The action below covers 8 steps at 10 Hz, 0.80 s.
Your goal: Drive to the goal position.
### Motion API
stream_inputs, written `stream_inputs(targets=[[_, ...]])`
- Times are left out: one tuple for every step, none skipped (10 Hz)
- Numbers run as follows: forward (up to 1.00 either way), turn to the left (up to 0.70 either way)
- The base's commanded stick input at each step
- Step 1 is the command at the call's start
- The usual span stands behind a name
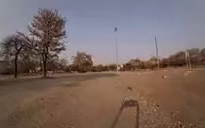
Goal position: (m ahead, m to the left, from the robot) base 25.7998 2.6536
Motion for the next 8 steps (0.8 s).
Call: stream_inputs(targets=[[0.7,0.0],[0.7,0.0],[0.7,0.0],[0.7,0.0],[0.7,0.0],[0.7,0.0],[0.7,0.0],[0.7,0.0]])
